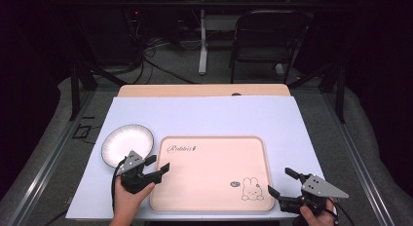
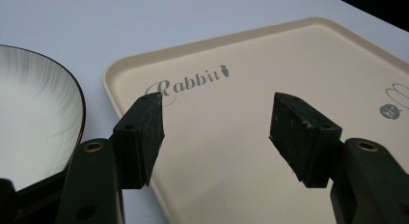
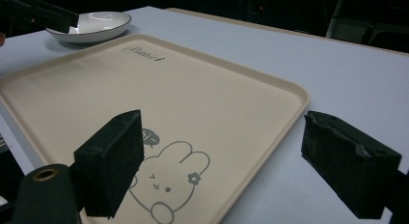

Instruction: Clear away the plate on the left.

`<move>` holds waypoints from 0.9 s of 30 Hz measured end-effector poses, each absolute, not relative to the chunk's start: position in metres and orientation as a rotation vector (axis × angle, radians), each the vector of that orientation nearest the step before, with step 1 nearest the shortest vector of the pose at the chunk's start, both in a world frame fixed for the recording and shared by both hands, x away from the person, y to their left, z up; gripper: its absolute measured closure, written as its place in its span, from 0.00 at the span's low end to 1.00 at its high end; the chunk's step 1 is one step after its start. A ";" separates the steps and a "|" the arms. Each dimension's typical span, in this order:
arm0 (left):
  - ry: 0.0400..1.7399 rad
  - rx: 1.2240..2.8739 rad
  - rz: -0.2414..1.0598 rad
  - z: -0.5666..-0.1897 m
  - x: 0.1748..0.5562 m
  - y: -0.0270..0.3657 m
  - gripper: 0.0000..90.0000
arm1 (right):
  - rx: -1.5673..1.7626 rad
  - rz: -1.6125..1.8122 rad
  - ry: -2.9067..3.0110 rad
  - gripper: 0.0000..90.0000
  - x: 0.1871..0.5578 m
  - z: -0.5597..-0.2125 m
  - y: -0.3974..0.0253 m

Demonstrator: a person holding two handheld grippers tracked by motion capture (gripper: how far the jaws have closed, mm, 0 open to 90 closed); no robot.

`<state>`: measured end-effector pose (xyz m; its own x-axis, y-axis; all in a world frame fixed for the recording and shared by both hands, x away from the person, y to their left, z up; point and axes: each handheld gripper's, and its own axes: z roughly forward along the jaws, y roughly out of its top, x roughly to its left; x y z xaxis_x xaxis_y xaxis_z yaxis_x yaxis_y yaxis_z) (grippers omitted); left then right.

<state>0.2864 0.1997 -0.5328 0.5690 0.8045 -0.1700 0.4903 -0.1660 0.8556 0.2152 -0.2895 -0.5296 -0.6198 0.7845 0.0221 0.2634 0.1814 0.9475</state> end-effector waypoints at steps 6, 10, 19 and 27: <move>1.065 1.822 0.404 -0.533 0.286 0.200 0.40 | 0.987 1.450 1.971 0.16 0.214 -0.529 -0.291; 1.077 1.823 0.404 -0.533 0.286 0.201 0.40 | 0.984 1.446 1.977 0.16 0.215 -0.529 -0.290; 1.112 1.796 0.416 -0.529 0.288 0.207 0.40 | 0.982 1.445 1.979 0.16 0.215 -0.529 -0.289; 1.123 1.763 0.430 -0.524 0.298 0.216 0.41 | 0.988 1.441 1.982 0.16 0.214 -0.529 -0.289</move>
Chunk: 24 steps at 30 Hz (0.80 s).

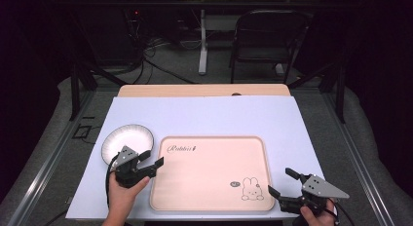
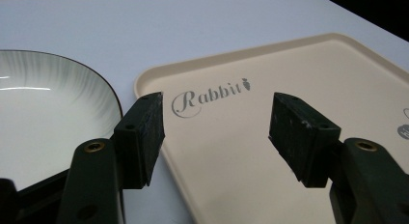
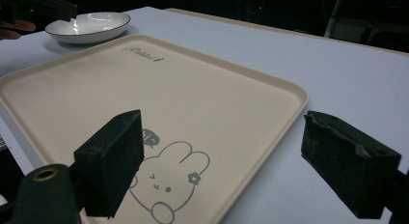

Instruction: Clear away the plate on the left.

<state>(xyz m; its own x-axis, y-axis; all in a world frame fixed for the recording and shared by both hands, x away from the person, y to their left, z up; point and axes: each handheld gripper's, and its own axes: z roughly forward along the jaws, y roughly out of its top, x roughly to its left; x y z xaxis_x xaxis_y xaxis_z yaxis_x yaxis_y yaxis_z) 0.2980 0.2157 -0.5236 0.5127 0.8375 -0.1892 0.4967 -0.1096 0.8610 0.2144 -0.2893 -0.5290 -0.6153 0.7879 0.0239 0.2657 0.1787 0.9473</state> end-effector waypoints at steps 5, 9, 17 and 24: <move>1.135 1.742 0.450 -0.522 0.305 0.223 0.39 | 0.990 1.441 1.984 0.16 0.215 -0.529 -0.289; 1.163 1.736 0.451 -0.521 0.311 0.230 0.38 | 0.993 1.443 1.982 0.16 0.215 -0.529 -0.289; 1.216 1.664 0.446 -0.519 0.319 0.248 0.38 | 0.995 1.442 1.982 0.16 0.215 -0.529 -0.289; 1.266 1.653 0.483 -0.520 0.323 0.262 0.41 | 0.995 1.442 1.982 0.16 0.215 -0.529 -0.289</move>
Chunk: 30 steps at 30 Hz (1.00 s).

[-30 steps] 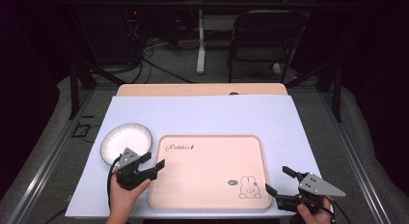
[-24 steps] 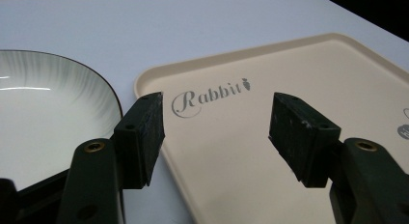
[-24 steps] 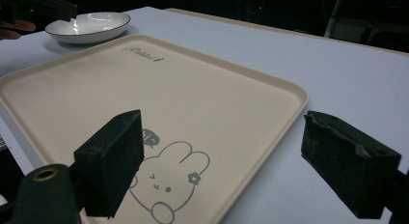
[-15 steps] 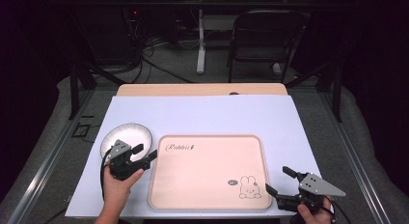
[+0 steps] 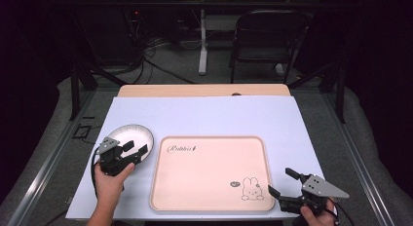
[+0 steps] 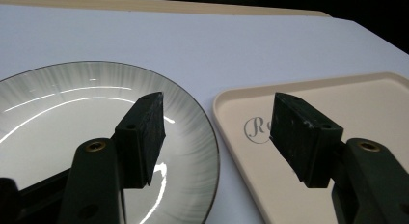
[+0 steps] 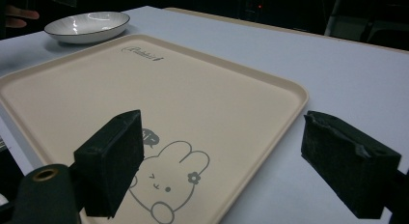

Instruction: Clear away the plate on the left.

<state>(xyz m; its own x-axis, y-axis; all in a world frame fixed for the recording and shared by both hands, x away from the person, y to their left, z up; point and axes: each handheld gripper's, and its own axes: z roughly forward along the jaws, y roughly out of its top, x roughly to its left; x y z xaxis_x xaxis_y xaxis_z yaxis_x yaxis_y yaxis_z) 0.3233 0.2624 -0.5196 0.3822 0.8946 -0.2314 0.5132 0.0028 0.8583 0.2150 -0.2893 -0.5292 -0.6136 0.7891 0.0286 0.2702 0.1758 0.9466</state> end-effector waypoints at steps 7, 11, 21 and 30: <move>1.314 1.587 0.522 -0.514 0.329 0.287 0.42 | 0.995 1.443 1.981 0.16 0.215 -0.529 -0.289; 1.330 1.569 0.542 -0.510 0.330 0.297 0.43 | 0.995 1.441 1.983 0.16 0.215 -0.529 -0.289; 1.396 1.532 0.551 -0.501 0.336 0.324 0.44 | 0.995 1.443 1.983 0.16 0.215 -0.529 -0.289; 1.435 1.485 0.585 -0.503 0.341 0.345 0.48 | 0.994 1.441 1.984 0.16 0.215 -0.529 -0.289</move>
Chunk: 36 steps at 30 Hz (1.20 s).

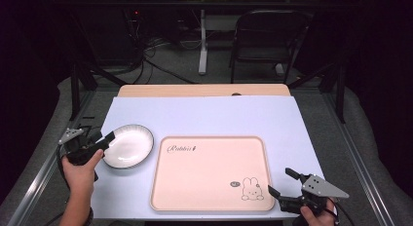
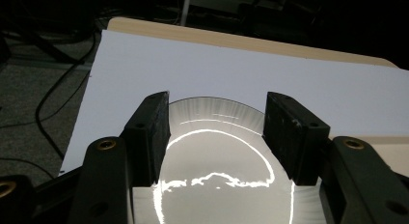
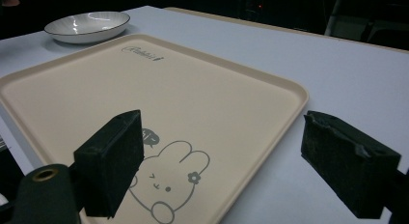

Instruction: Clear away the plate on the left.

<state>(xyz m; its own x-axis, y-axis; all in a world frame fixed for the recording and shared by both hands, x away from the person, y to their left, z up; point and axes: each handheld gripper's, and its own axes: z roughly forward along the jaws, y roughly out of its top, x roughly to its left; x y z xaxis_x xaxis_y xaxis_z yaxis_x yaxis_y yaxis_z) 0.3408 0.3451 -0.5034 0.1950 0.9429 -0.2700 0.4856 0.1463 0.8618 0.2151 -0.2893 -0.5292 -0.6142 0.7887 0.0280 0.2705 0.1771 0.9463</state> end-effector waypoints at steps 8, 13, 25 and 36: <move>1.539 1.396 0.546 -0.522 0.342 0.366 0.51 | 0.995 1.442 1.983 0.16 0.215 -0.529 -0.289; 1.587 1.373 0.523 -0.532 0.344 0.370 0.54 | 0.996 1.441 1.986 0.16 0.215 -0.529 -0.289; 1.694 1.330 0.468 -0.548 0.357 0.370 0.61 | 0.995 1.440 1.985 0.16 0.215 -0.529 -0.289; 1.718 1.304 0.412 -0.561 0.353 0.373 0.63 | 0.991 1.438 1.986 0.16 0.215 -0.529 -0.289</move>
<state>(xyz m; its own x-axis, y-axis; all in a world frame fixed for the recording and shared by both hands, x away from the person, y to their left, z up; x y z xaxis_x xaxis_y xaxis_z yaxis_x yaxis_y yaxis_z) 0.3534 0.3727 -0.5614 -0.0260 0.8888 -0.4575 0.5843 0.3848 0.7145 0.2145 -0.2891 -0.5291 -0.6150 0.7881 0.0244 0.2692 0.1808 0.9460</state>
